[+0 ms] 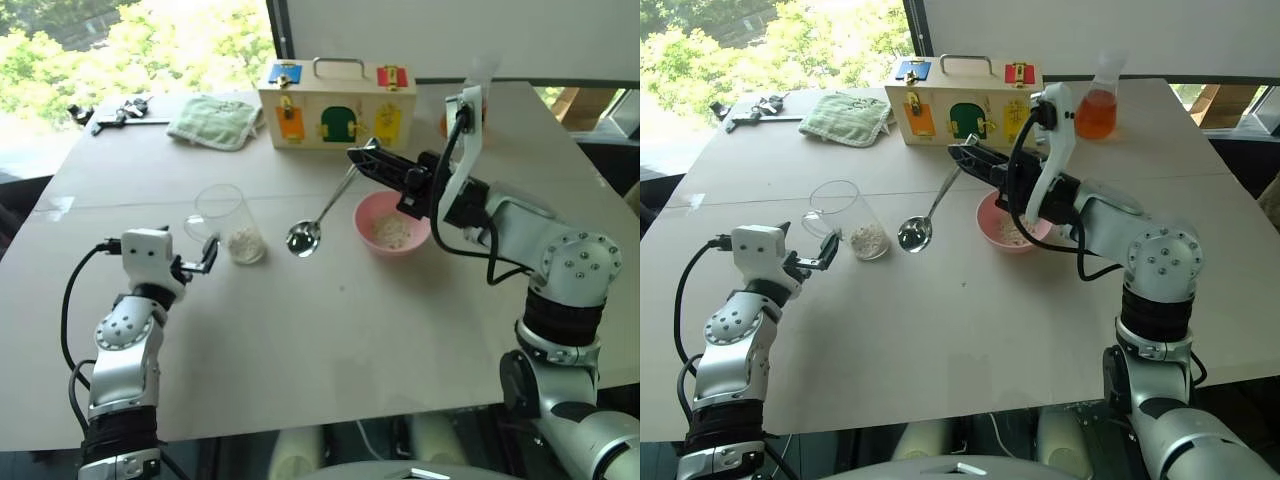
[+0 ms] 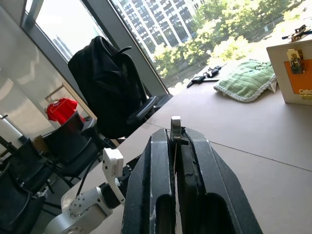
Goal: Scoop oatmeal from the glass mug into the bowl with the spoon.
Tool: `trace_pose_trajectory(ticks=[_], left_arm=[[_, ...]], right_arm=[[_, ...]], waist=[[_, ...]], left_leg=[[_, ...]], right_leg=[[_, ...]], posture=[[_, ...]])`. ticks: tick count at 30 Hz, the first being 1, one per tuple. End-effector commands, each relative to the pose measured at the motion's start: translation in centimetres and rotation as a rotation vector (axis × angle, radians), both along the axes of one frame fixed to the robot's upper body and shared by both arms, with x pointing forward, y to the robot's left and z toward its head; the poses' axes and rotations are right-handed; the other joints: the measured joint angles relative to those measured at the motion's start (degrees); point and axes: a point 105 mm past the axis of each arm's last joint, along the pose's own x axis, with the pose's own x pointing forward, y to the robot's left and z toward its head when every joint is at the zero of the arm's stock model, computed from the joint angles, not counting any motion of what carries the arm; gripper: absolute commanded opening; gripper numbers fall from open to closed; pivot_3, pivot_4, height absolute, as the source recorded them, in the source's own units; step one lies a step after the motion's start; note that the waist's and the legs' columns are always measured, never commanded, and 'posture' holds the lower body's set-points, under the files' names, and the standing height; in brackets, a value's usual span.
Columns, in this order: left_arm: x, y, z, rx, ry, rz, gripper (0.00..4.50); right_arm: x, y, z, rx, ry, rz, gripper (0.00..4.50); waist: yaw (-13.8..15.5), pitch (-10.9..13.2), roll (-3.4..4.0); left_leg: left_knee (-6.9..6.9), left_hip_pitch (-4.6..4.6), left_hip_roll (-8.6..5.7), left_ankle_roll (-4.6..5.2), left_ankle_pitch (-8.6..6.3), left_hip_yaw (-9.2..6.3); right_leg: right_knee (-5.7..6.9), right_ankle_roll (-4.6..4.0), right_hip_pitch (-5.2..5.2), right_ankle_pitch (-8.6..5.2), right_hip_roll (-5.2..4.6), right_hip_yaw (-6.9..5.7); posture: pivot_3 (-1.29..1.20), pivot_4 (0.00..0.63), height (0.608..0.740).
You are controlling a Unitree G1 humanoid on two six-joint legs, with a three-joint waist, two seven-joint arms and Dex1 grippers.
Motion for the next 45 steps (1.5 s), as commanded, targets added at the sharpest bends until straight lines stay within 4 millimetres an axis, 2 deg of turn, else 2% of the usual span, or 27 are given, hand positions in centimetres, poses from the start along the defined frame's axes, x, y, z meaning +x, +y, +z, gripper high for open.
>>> trace_pose_trajectory(ticks=[1,7,8,9,10,12,13,14,15,17,26,33,36,45], left_arm=[[0.6,0.4,1.6,0.031,-0.067,0.025,4.38],[1.5,0.2,2.2,0.018,-0.091,0.02,4.38],[1.6,0.1,2.3,0.017,-0.093,0.015,3.88],[1.7,-0.1,2.3,0.015,-0.095,0.01,3.61],[1.8,-0.2,2.3,0.012,-0.096,0.006,3.03],[2.0,-0.5,2.2,0.008,-0.095,-0.004,2.43],[2.1,-0.7,2.1,0.004,-0.092,-0.01,1.82],[2.1,-0.8,2.0,0.001,-0.09,-0.014,1.65],[2.2,-0.9,2.0,0.0,-0.088,-0.018,1.06],[2.4,-1.9,1.5,-0.004,-0.063,-0.058,0.3],[2.8,-6.1,0.3,-0.05,-0.006,-0.201,0.3],[3.4,-9.6,0.1,-0.083,0.005,-0.297,0.3],[4.2,-10.6,0.4,-0.09,-0.008,-0.313,0.3],[5.6,-12.3,1.5,-0.081,-0.032,-0.381,0.3]], right_arm=[[-0.1,0.1,1.7,0.025,-0.069,-0.006,0.0],[0.2,0.3,1.7,0.03,-0.074,-0.018,0.0],[0.2,0.3,1.8,0.032,-0.076,-0.02,0.0],[0.3,0.3,1.9,0.033,-0.081,-0.025,0.0],[0.4,0.3,2.0,0.034,-0.086,-0.032,0.0],[0.7,0.2,2.4,0.036,-0.101,-0.056,0.0],[0.9,0.1,2.7,0.042,-0.11,-0.073,0.0],[1.0,0.1,2.9,0.045,-0.115,-0.084,0.0],[1.2,0.0,3.1,0.05,-0.119,-0.093,0.0],[1.7,-0.1,4.1,0.057,-0.169,-0.14,0.0],[2.6,1.0,6.4,0.001,-0.375,-0.206,0.0],[0.5,3.6,7.1,-0.043,-0.522,-0.05,0.0],[0.0,4.2,6.4,-0.074,-0.537,0.0,0.0],[0.7,4.4,0.8,-0.388,-0.601,0.049,0.0]], waist=[[0.0,0.0,-0.02],[0.0,0.1,-0.08],[0.0,0.1,-0.08],[0.0,0.1,-0.08],[0.0,0.1,-0.09],[0.0,0.1,-0.09],[0.0,0.1,-0.09],[0.0,0.1,-0.09],[-0.1,0.1,-0.09],[-0.1,0.1,-0.1],[0.2,0.1,-0.06],[0.2,0.1,-0.06],[0.3,0.1,-0.07],[0.1,0.1,-0.1]], left_leg=[[0.0,0.0,0.0,-0.01,0.01,0.01],[0.0,0.0,0.0,-0.2,0.12,0.02],[0.0,-0.01,0.01,-0.21,0.12,0.02],[0.0,-0.01,0.01,-0.22,0.13,0.03],[0.0,-0.01,0.01,-0.22,0.13,0.03],[0.0,-0.01,0.01,-0.22,0.13,0.03],[0.0,-0.01,0.01,-0.22,0.13,0.03],[0.0,-0.01,0.01,-0.23,0.13,0.03],[0.0,-0.01,0.01,-0.23,0.13,0.04],[0.0,-0.01,0.02,-0.24,0.14,0.03],[0.0,0.02,0.0,-0.26,0.16,0.08],[0.01,0.0,-0.04,-0.27,0.16,0.08],[0.01,-0.01,-0.05,-0.26,0.16,0.05],[0.02,-0.01,-0.06,-0.27,0.16,0.03]], right_leg=[[0.0,0.0,0.0,0.0,-0.01,0.01],[-0.01,0.0,-0.01,0.0,-0.01,0.01],[-0.01,0.0,-0.01,0.0,-0.01,0.01],[-0.01,0.0,-0.01,0.0,-0.01,0.01],[-0.01,0.0,-0.01,0.0,-0.01,0.01],[-0.01,0.0,-0.01,0.0,-0.01,0.01],[-0.01,0.01,-0.01,0.0,-0.01,0.01],[0.0,0.0,-0.02,0.0,-0.01,0.01],[0.0,0.01,-0.03,0.0,-0.01,0.01],[0.01,0.0,-0.04,0.0,-0.01,0.01],[0.05,0.01,-0.04,0.0,-0.02,0.06],[-0.01,0.02,-0.01,0.01,-0.09,0.04],[0.0,0.02,0.0,0.01,-0.07,-0.01],[0.0,0.02,0.0,0.01,-0.04,-0.03]], posture=[[0.0,0.15,0.74],[0.0,0.15,0.74],[0.0,0.15,0.74],[0.0,0.15,0.74],[0.0,0.15,0.74],[0.0,0.15,0.74],[0.0,0.15,0.74],[0.0,0.15,0.74],[0.0,0.15,0.74],[0.0,0.15,0.74],[0.0,0.15,0.74],[0.0,0.15,0.74],[0.0,0.15,0.74],[0.0,0.15,0.74]])
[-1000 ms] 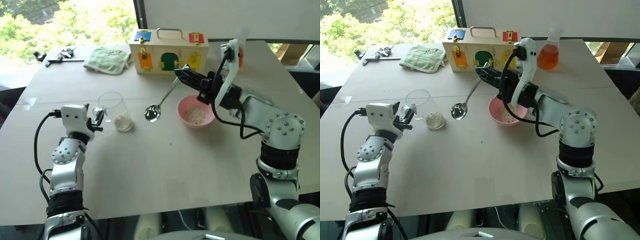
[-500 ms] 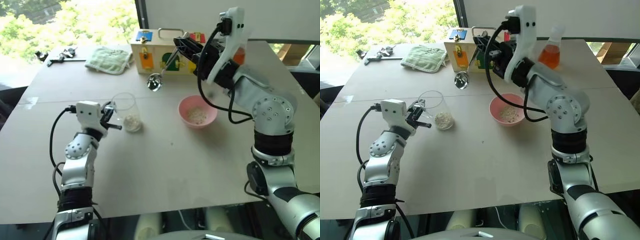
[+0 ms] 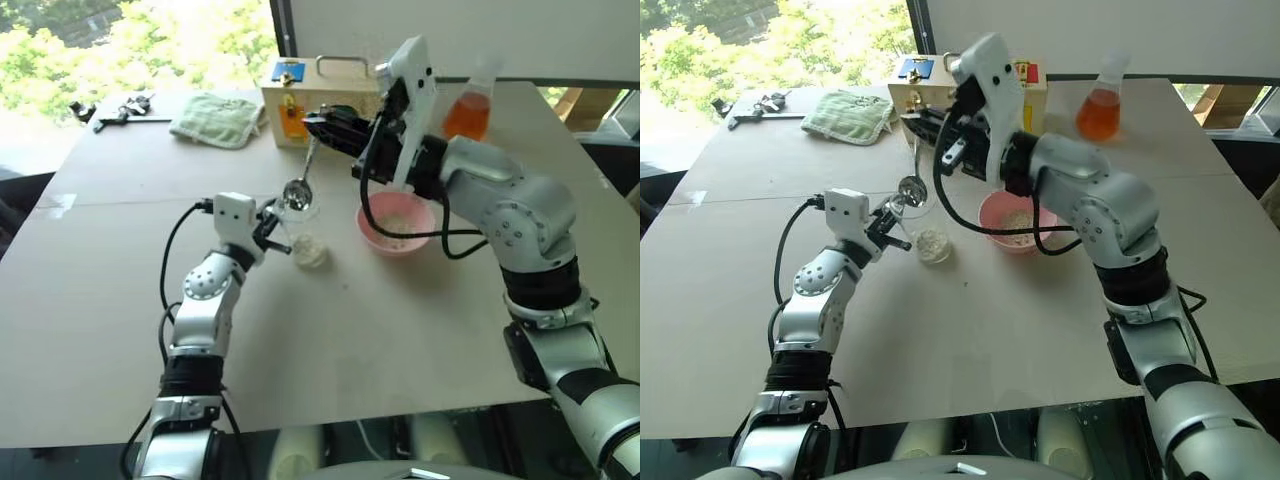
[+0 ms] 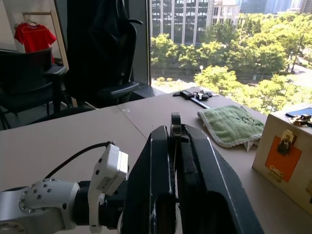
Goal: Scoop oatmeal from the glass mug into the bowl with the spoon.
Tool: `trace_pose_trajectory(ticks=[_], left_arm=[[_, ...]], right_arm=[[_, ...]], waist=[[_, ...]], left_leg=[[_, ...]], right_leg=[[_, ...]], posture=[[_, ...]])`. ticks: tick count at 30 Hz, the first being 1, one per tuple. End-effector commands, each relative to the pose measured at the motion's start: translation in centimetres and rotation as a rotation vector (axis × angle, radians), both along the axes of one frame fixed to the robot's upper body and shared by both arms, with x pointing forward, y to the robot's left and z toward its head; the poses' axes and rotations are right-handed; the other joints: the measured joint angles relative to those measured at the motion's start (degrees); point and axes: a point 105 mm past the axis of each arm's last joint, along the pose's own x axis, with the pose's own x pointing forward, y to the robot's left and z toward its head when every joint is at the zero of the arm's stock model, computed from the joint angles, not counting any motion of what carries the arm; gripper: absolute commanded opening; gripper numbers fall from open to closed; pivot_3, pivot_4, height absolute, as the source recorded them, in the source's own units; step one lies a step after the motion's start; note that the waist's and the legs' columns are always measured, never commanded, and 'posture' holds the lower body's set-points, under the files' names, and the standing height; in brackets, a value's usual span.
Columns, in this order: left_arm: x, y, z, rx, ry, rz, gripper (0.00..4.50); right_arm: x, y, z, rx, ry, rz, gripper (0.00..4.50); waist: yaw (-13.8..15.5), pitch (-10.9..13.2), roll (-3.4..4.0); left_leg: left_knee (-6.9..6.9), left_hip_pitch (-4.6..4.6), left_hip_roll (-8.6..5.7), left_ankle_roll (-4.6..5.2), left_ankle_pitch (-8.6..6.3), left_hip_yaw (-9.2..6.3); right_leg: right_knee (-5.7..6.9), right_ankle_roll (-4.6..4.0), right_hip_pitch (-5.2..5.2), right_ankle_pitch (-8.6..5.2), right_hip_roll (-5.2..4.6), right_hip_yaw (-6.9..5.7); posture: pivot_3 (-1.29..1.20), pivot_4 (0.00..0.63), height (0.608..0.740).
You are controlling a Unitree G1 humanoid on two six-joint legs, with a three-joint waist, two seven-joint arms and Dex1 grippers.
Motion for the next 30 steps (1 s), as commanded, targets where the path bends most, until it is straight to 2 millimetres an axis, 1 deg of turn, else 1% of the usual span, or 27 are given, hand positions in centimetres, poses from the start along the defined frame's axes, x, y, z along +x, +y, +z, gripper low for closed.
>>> trace_pose_trajectory(ticks=[1,3,8,11,13,18,24,26,30], left_arm=[[0.4,-0.9,0.3,0.04,-0.019,-0.046,0.3],[0.5,-1.2,0.5,0.058,-0.029,-0.068,0.3],[0.5,-2.6,1.4,0.154,-0.074,-0.15,0.3],[0.4,-3.1,1.9,0.239,-0.107,-0.189,0.3],[0.5,-3.1,2.1,0.268,-0.121,-0.194,0.3],[0.5,-2.8,1.8,0.295,-0.124,-0.189,0.3],[0.3,-3.0,0.7,0.287,-0.108,-0.192,0.3],[0.2,-3.1,0.4,0.28,-0.101,-0.192,0.3],[0.2,-3.2,0.0,0.268,-0.091,-0.186,0.3]], right_arm=[[-0.5,0.2,-1.0,-0.092,-0.091,0.004,0.0],[-0.1,0.2,-1.7,-0.114,-0.086,-0.007,0.0],[0.9,0.3,-4.4,-0.246,-0.115,-0.029,0.0],[1.1,0.1,-5.6,-0.28,-0.048,-0.026,0.0],[0.9,0.0,-6.0,-0.261,0.023,-0.021,0.0],[0.9,-0.2,-4.9,-0.119,0.195,-0.04,0.0],[3.2,-2.0,-3.2,0.075,0.376,-0.183,0.0],[3.6,-2.6,-2.9,0.108,0.404,-0.214,0.0],[3.9,-3.3,-2.3,0.182,0.478,-0.232,0.0]], waist=[[0.0,0.0,0.0],[-0.1,0.0,-0.03],[0.0,0.1,-0.17],[0.0,0.1,-0.19],[0.0,0.1,-0.19],[0.0,0.1,-0.19],[0.0,0.1,-0.18],[0.0,0.1,-0.18],[0.0,0.1,-0.18]], left_leg=[[0.0,0.0,0.0,0.0,0.0,0.0],[0.0,0.0,0.0,0.0,0.0,0.01],[0.01,-0.01,0.0,-0.02,0.01,0.03],[0.01,-0.02,0.0,-0.03,0.02,0.05],[0.01,-0.02,0.0,-0.05,0.03,0.04],[0.01,-0.01,0.03,-0.11,0.06,0.04],[0.01,-0.01,0.03,-0.13,0.08,0.03],[0.01,-0.02,0.03,-0.13,0.08,0.04],[0.01,-0.02,0.03,-0.13,0.08,0.03]], right_leg=[[0.0,0.0,0.0,0.0,0.0,-0.01],[0.0,0.0,0.0,0.0,0.01,-0.01],[-0.01,0.0,0.0,0.0,0.01,-0.03],[-0.03,0.0,0.0,0.0,0.01,-0.04],[-0.03,0.0,0.0,0.0,0.01,-0.05],[0.03,0.0,0.0,0.0,0.02,-0.07],[0.03,0.0,0.0,0.0,0.02,-0.08],[0.06,0.0,0.0,0.0,0.02,-0.08],[0.04,0.0,0.0,0.0,0.02,-0.08]], posture=[[0.0,0.15,0.74],[0.0,0.15,0.74],[0.0,0.15,0.74],[0.0,0.15,0.74],[0.0,0.15,0.74],[0.0,0.15,0.74],[0.0,0.15,0.74],[0.0,0.15,0.74],[0.0,0.15,0.74]])
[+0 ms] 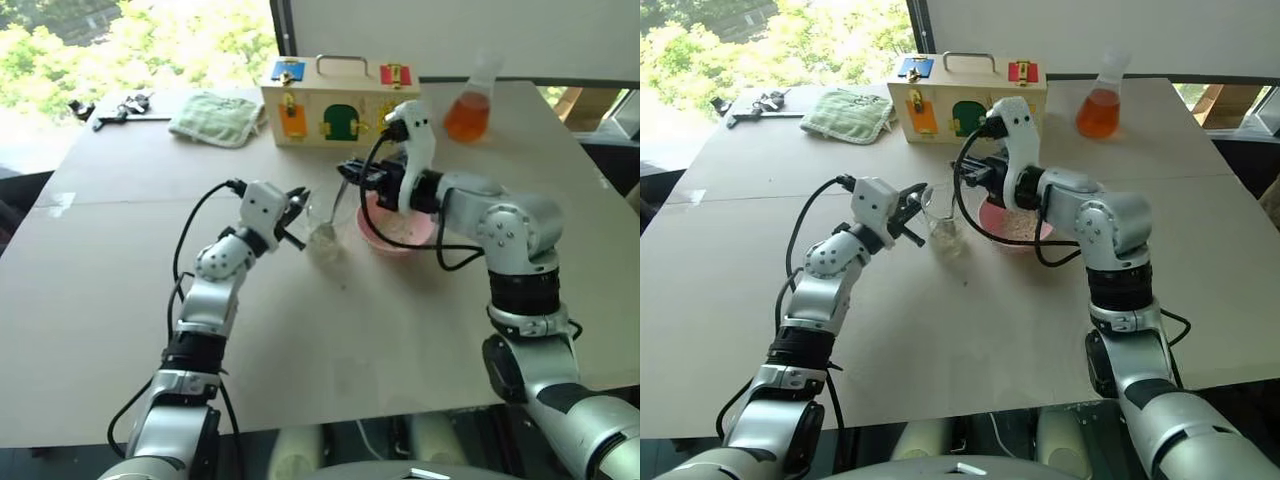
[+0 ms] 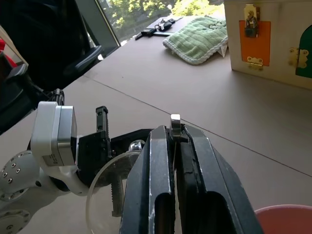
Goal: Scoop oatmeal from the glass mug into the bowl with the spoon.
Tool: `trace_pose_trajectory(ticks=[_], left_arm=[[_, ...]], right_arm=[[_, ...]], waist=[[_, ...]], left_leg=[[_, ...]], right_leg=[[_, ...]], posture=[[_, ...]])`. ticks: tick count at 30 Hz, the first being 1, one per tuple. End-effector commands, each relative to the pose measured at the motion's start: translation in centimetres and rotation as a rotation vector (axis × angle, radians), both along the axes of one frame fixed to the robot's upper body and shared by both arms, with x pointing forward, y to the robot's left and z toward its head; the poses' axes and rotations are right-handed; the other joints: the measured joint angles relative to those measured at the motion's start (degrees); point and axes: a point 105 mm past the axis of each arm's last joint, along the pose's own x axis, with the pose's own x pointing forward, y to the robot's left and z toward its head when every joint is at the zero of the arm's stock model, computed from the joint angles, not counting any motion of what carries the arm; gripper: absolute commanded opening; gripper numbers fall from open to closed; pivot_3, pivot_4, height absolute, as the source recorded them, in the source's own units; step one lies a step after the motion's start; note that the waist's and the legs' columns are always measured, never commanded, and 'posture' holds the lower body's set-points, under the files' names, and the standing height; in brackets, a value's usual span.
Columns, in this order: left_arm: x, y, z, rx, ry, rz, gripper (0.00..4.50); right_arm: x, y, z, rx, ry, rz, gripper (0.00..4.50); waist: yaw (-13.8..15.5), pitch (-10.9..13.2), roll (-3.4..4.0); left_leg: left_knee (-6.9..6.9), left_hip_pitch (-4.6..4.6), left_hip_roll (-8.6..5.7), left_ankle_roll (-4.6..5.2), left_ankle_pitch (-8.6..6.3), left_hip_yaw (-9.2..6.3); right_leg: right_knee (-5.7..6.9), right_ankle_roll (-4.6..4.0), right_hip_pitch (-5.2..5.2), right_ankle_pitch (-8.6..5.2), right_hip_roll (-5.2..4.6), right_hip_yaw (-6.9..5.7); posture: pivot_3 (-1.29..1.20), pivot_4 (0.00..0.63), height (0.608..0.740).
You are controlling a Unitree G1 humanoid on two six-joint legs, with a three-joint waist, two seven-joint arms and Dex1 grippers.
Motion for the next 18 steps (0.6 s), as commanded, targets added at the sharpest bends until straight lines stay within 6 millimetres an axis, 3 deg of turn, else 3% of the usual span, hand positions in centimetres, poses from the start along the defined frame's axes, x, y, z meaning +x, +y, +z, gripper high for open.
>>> trace_pose_trajectory(ticks=[1,18], left_arm=[[-0.2,-0.2,-1.7,0.022,0.042,0.002,0.3],[-0.4,-0.3,-2.7,0.007,0.064,0.016,0.3]], right_arm=[[0.1,-0.9,2.0,0.108,0.03,-0.031,0.0],[0.7,-3.8,1.7,0.208,0.23,-0.149,0.0]], waist=[[0.0,0.0,0.0],[0.0,0.0,0.01]], left_leg=[[0.0,0.0,0.0,0.0,0.0,-0.01],[0.0,0.01,-0.01,0.01,0.0,-0.02]], right_leg=[[0.0,0.0,0.0,0.0,0.0,0.0],[0.03,0.0,0.02,0.0,-0.01,0.0]], posture=[[0.0,0.15,0.74],[0.0,0.15,0.74]])
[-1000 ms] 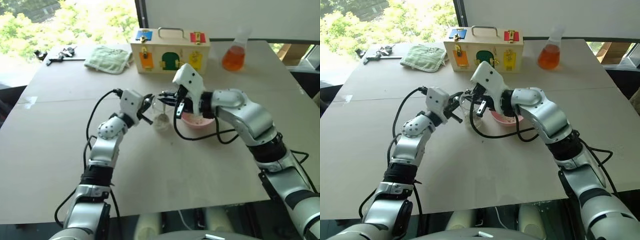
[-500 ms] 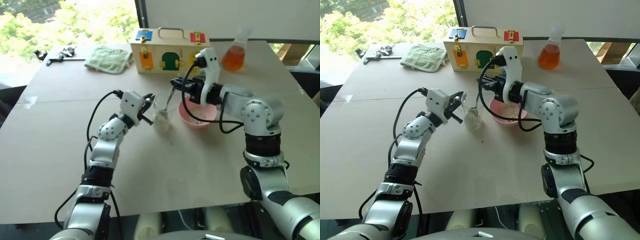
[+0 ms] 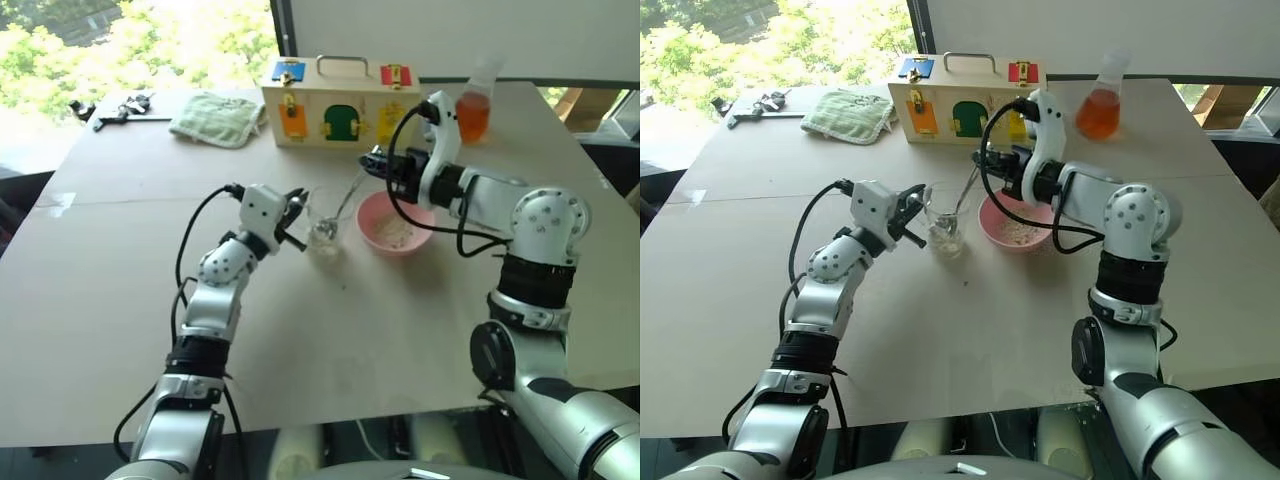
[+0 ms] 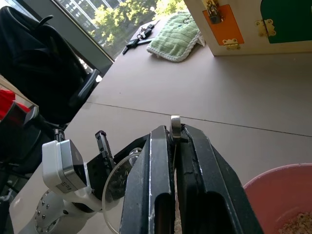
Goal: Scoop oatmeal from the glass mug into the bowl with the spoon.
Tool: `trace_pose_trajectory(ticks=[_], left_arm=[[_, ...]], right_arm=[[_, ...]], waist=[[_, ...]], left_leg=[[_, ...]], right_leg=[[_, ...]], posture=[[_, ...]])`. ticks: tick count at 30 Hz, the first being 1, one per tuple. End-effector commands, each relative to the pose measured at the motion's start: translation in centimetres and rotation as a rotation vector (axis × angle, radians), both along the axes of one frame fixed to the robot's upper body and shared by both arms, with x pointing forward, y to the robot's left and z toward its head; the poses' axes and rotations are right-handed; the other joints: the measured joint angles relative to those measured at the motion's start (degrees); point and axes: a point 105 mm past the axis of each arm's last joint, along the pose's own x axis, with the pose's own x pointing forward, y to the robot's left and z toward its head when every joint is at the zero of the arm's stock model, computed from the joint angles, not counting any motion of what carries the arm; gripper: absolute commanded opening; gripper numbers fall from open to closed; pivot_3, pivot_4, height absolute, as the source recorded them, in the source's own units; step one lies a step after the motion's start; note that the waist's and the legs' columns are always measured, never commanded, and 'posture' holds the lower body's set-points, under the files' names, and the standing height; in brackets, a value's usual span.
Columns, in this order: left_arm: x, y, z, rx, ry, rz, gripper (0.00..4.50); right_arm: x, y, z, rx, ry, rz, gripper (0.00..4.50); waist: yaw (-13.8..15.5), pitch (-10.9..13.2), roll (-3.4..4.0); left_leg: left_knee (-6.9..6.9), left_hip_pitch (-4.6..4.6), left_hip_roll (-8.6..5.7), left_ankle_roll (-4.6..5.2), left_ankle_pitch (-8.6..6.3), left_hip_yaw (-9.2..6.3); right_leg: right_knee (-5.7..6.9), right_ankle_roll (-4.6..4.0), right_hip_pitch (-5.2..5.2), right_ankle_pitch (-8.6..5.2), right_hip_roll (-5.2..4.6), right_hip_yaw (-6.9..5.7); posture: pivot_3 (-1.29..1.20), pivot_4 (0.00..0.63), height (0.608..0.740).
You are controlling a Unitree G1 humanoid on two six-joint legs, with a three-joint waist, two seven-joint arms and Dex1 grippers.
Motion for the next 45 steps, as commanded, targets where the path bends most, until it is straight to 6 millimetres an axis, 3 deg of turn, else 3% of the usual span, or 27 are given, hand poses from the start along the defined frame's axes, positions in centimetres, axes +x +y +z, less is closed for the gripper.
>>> trace_pose_trajectory(ticks=[1,18,28,45], left_arm=[[-0.2,-0.2,-2.3,0.036,0.07,0.002,0.3],[0.0,0.0,-2.6,-0.043,0.074,0.04,0.3],[0.2,-0.3,-1.9,-0.153,0.042,0.031,0.3],[0.4,-1.2,-1.2,-0.175,0.005,-0.005,0.3]], right_arm=[[0.4,-1.3,1.5,0.073,0.012,-0.067,0.0],[1.5,-4.5,2.3,0.26,0.166,-0.173,0.0],[1.3,-4.1,1.6,0.36,0.234,-0.139,0.0],[0.8,-5.0,2.8,0.483,0.256,-0.16,0.0]], waist=[[0.0,0.0,0.0],[0.0,0.0,0.02],[0.0,0.0,0.02],[-0.1,0.0,0.03]], left_leg=[[0.0,0.0,0.0,0.0,0.0,0.0],[-0.01,0.0,0.0,0.01,0.0,0.01],[-0.03,-0.02,0.0,0.01,0.0,0.01],[-0.05,-0.12,0.01,0.01,0.0,0.03]], right_leg=[[0.0,0.0,0.0,0.0,0.0,0.0],[0.01,0.0,0.02,0.0,-0.01,0.0],[-0.02,0.0,0.02,0.0,-0.01,0.0],[-0.12,0.0,-0.02,0.0,-0.01,-0.05]], posture=[[0.0,0.15,0.74],[0.0,0.15,0.74],[0.0,0.15,0.74],[0.0,0.15,0.74]])
